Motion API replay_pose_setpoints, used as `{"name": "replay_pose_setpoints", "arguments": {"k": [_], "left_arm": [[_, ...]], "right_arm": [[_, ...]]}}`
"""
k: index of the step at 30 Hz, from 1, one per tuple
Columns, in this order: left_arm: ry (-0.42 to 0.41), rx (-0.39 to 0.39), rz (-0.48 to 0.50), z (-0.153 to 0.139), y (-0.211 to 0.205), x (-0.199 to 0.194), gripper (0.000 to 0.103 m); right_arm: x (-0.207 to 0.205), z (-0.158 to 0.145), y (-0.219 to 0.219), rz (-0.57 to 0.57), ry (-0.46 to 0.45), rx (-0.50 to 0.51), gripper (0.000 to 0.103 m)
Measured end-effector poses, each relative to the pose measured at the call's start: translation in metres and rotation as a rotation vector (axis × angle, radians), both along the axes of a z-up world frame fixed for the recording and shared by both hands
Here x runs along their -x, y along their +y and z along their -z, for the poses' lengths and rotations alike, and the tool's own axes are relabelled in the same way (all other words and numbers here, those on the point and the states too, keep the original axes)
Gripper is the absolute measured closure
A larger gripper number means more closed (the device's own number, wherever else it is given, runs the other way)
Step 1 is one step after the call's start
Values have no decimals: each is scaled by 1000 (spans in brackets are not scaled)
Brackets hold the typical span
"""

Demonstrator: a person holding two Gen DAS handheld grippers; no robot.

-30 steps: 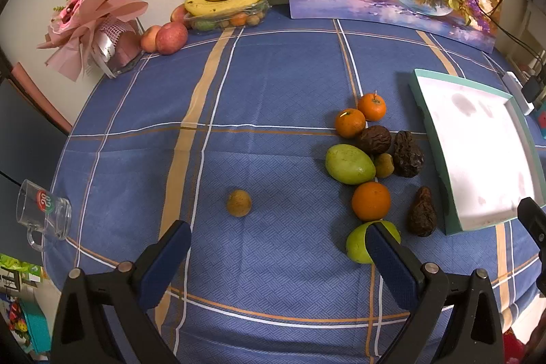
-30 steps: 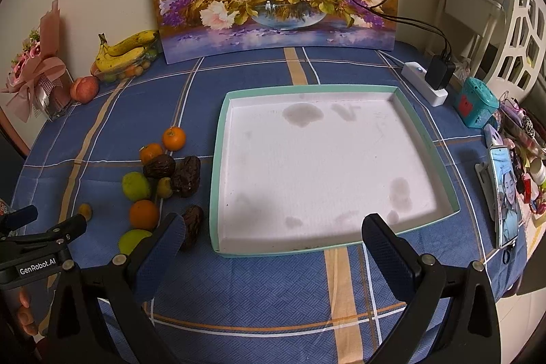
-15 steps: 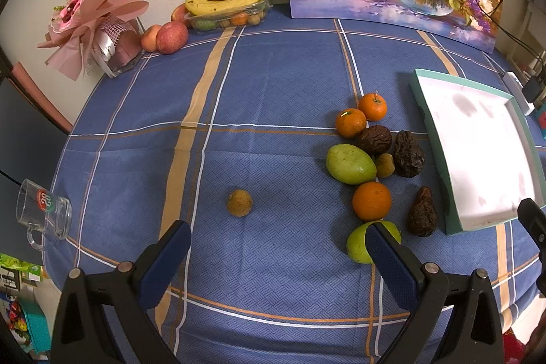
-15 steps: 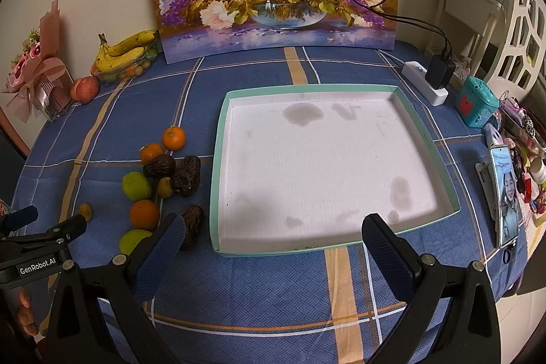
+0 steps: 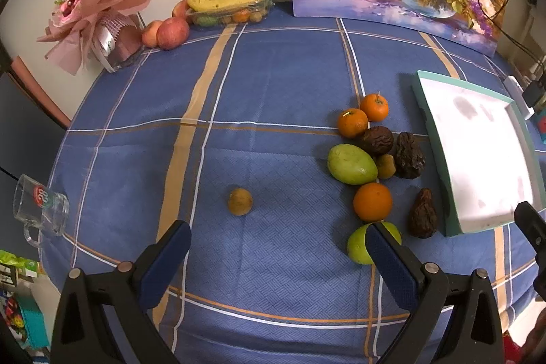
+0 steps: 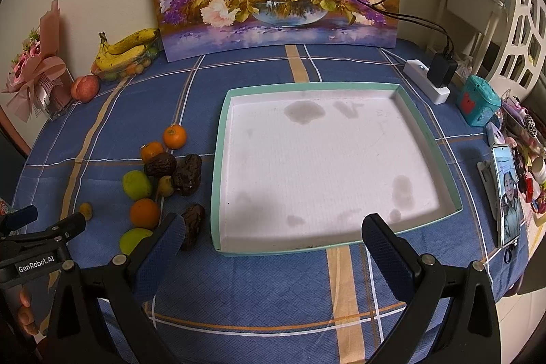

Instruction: Organize fruits

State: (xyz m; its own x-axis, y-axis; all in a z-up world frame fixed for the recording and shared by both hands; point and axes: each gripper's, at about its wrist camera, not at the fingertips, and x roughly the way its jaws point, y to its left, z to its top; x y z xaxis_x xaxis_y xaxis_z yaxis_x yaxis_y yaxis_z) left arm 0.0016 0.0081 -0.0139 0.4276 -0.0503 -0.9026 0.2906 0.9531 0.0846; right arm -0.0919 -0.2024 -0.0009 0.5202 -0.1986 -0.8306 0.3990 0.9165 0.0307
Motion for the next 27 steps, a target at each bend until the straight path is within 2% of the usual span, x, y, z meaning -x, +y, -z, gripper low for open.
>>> {"name": "replay_pose_setpoints", "arguments": {"k": [5, 8, 12, 15, 17, 19, 24, 27], "left_arm": [[-36, -7, -29, -1, 2, -8, 0], [-31, 20, -70, -3, 8, -18, 0], [-53, 45, -105, -7, 17, -30, 0], [-80, 33, -118, -10, 22, -38, 0], [-39, 58, -128, -9, 29, -46, 0], [-16, 69, -148, -9, 35, -51, 0], [59, 99, -225, -1, 53, -65, 1], [102, 106, -269, 10, 60, -69, 6]], "right_arm": [[-8, 2, 0, -11, 7, -21, 0], [-19, 3, 0, -30, 10, -40, 0], [-32, 2, 5, -85, 3, -45, 0], [-40, 1, 13, -133, -7, -54, 2], [-47, 1, 19, -162, -11, -73, 10], [-55, 3, 25, -190, 1, -96, 23], [-72, 13, 40, -244, 68, -141, 43], [-80, 20, 47, -267, 110, -145, 50]]}}
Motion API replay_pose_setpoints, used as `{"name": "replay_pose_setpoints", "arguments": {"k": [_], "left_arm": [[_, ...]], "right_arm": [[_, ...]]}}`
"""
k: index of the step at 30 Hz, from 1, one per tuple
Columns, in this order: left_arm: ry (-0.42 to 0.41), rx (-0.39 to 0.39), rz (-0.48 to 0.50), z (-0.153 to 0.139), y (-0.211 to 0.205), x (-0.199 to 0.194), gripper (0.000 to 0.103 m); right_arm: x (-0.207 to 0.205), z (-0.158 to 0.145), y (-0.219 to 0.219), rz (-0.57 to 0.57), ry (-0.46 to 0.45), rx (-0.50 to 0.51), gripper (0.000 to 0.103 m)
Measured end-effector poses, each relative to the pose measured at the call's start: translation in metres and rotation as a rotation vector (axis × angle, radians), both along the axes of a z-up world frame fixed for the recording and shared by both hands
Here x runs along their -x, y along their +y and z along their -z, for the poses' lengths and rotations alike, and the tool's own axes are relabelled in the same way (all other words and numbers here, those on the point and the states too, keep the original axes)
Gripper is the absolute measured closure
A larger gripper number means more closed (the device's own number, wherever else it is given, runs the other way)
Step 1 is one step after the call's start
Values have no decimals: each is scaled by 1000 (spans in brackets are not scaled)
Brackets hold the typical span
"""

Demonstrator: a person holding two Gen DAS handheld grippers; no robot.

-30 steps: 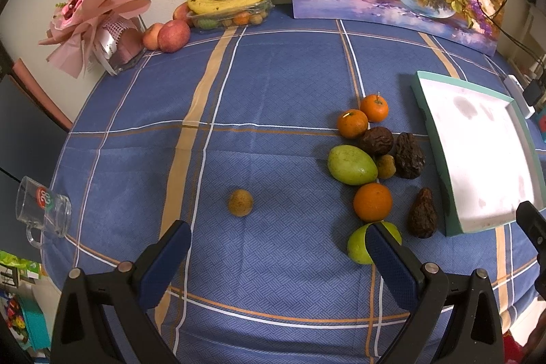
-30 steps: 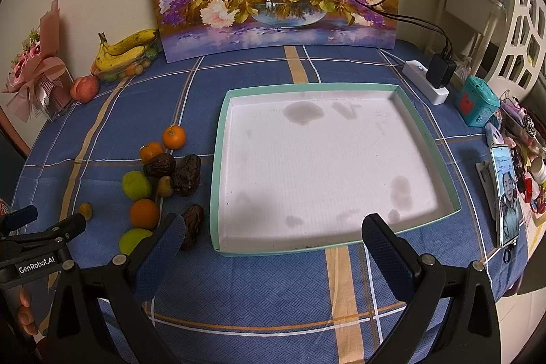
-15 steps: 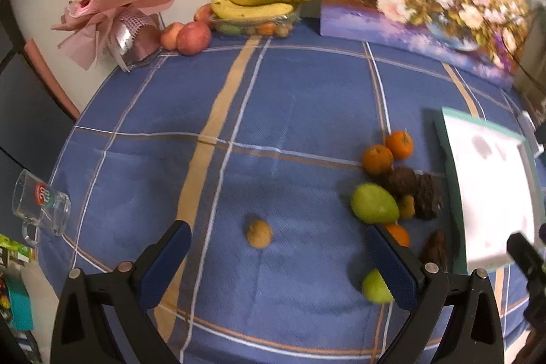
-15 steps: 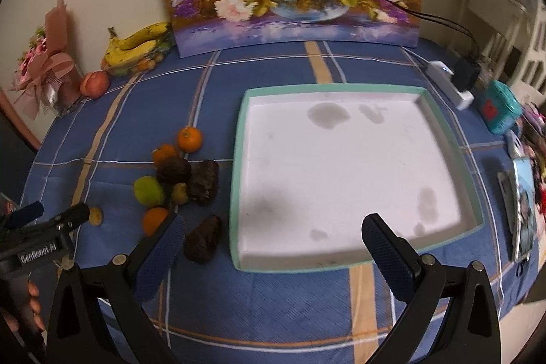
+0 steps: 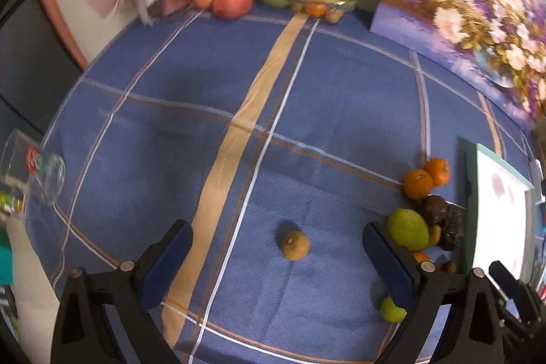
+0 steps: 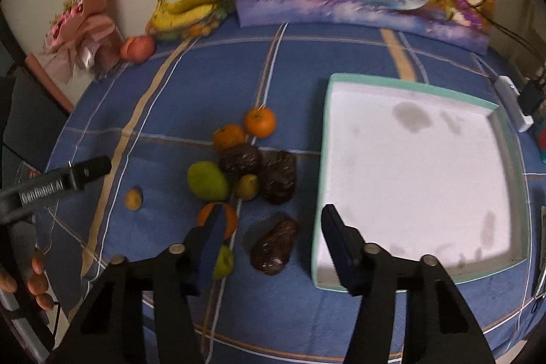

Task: Organize fruits
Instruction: 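Grasp the small brown fruit with the left tool while the right tool grasps a dark date, then carry the brown fruit into the white tray with the left tool while the right tool carries the date there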

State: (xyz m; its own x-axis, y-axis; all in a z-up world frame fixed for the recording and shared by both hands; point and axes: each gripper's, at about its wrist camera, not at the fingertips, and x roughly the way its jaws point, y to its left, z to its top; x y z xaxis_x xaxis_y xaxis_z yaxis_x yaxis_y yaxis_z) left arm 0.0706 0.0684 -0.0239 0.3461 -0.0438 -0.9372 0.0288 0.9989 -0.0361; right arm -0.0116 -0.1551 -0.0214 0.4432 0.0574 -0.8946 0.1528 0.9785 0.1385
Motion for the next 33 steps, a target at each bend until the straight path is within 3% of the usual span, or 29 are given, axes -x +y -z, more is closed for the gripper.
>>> {"name": "replay_pose_setpoints", "arguments": {"k": [8, 10, 13, 17, 19, 21, 25, 33], "left_arm": [[107, 29, -6, 35, -4, -6, 30], [121, 23, -4, 41, -6, -8, 40], [154, 40, -2, 52, -7, -11, 53], [172, 55, 1, 59, -11, -13, 60], [172, 65, 10, 61, -13, -16, 72], [174, 75, 24, 60, -17, -17, 77], [167, 74, 32, 54, -18, -15, 77], [52, 98, 105, 1, -52, -10, 77]], "right_arm": [[-8, 32, 4, -3, 134, 12, 64], [-8, 38, 3, -3, 155, 14, 67], [-8, 46, 4, -10, 180, 14, 69], [-10, 52, 6, -17, 192, 6, 69], [-11, 56, 7, -19, 201, 3, 69], [-11, 57, 6, -21, 198, -2, 69], [-11, 50, 8, -18, 173, -21, 70], [-7, 12, -15, 45, 58, -41, 70]]}}
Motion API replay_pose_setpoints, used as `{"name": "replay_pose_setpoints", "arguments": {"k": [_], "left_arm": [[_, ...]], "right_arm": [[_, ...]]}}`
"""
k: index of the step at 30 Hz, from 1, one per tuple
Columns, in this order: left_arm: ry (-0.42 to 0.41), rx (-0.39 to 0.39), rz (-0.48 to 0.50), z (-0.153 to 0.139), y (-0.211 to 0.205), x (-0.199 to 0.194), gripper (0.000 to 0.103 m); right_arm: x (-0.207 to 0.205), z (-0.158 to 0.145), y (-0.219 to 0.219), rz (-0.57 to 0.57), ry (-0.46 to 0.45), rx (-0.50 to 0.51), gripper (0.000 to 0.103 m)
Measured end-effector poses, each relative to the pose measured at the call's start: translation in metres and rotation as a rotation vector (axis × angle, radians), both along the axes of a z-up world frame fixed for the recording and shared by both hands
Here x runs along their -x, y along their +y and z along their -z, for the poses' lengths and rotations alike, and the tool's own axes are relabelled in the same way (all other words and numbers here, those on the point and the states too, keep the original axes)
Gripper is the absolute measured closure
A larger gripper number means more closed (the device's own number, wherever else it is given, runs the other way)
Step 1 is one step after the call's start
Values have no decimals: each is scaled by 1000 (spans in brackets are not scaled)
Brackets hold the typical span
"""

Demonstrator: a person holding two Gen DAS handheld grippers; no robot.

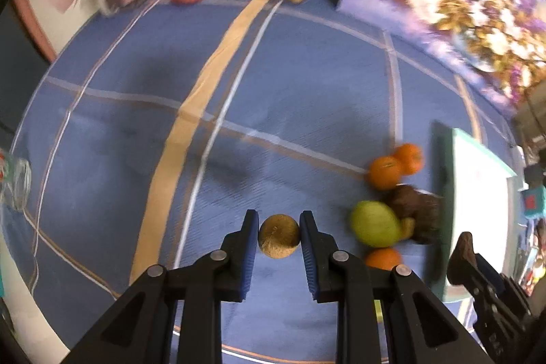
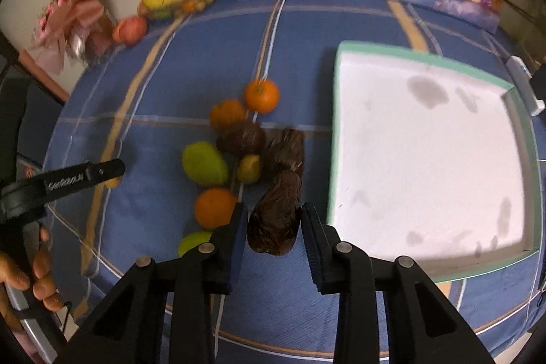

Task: Organize fruits
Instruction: 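Carry the brown fruit into the white tray with the left tool while the right tool carries the date there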

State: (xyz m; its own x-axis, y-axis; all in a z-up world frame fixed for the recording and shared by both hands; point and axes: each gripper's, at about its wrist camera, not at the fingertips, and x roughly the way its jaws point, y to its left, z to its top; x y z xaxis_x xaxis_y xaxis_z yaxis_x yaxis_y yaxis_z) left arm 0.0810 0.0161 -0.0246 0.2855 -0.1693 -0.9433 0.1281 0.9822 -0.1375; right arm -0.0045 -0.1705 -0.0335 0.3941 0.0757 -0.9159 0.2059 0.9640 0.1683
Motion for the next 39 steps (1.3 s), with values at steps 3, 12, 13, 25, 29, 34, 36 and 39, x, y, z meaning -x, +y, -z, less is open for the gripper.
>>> {"name": "replay_pose_setpoints", "arguments": {"k": [3, 12, 13, 25, 29, 34, 36, 39], "left_arm": [[-31, 7, 61, -17, -24, 0, 77], [-51, 75, 257, -38, -123, 4, 77], [-54, 82, 283, -39, -137, 5, 77], [-72, 57, 475, -15, -228, 21, 77], [-60, 36, 499, 2, -237, 22, 77], [-37, 7, 511, 19, -244, 24, 77], [-29, -1, 516, 24, -246, 25, 77], [-14, -16, 518, 32, -247, 27, 77]], "right_arm": [[-1, -8, -22, 57, -16, 14, 70], [11, -14, -110, 294, -20, 51, 70], [10, -14, -116, 310, -21, 54, 70], [10, -5, -180, 438, 6, 94, 69], [10, 5, -190, 456, 30, 94, 69], [11, 19, -199, 475, 70, 110, 69], [13, 25, -202, 481, 90, 116, 69], [15, 32, -203, 479, 102, 118, 69]]}}
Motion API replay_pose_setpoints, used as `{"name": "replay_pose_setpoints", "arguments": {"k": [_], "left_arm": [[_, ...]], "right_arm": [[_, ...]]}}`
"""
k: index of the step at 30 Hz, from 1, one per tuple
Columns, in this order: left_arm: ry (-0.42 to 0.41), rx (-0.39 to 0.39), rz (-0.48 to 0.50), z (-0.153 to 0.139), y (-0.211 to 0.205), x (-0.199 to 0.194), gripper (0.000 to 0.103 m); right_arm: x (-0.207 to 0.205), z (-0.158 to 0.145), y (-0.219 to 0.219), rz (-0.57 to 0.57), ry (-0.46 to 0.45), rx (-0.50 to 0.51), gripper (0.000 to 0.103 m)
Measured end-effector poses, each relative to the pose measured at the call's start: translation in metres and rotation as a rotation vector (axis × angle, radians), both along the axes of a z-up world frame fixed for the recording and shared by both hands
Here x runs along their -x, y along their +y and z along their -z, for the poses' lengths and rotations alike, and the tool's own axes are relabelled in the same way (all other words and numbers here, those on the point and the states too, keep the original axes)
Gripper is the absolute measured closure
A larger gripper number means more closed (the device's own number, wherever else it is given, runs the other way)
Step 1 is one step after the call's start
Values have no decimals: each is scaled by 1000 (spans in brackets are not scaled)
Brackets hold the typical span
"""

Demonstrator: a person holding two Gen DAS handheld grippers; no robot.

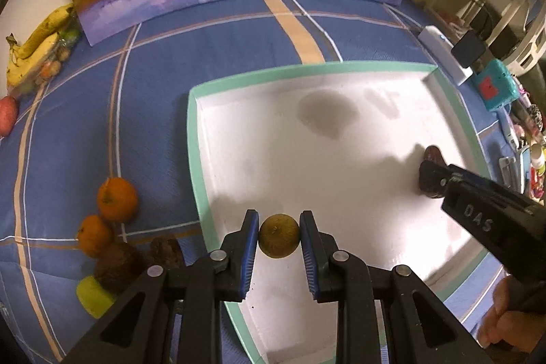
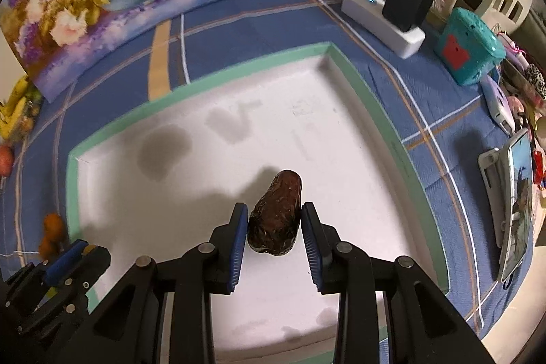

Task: Organize fruits
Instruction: 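Carry the brown fruit into the white tray with the left tool while the right tool carries the date there, then open both tools to release the fruit and date in the tray, then withdraw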

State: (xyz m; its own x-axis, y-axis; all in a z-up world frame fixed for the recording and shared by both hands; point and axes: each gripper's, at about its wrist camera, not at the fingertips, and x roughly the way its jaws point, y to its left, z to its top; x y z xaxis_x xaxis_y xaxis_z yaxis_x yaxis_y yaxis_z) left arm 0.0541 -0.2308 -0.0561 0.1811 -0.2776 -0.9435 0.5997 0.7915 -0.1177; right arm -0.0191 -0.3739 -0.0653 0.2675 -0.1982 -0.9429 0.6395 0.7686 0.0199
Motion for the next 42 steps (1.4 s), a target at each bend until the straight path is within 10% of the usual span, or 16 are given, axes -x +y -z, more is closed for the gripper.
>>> {"name": "replay_pose_setpoints", "arguments": {"k": [29, 37, 42], "left_arm": [[-1, 50, -25, -32, 13, -3, 74], [-18, 52, -163, -40, 51, -26, 32], [-72, -5, -285, -40, 85, -43, 12]], "right_arm": [[12, -37, -4, -11, -57, 22, 69], [14, -35, -3, -9, -50, 10, 67], [13, -32, 3, -17, -41, 17, 33]]}}
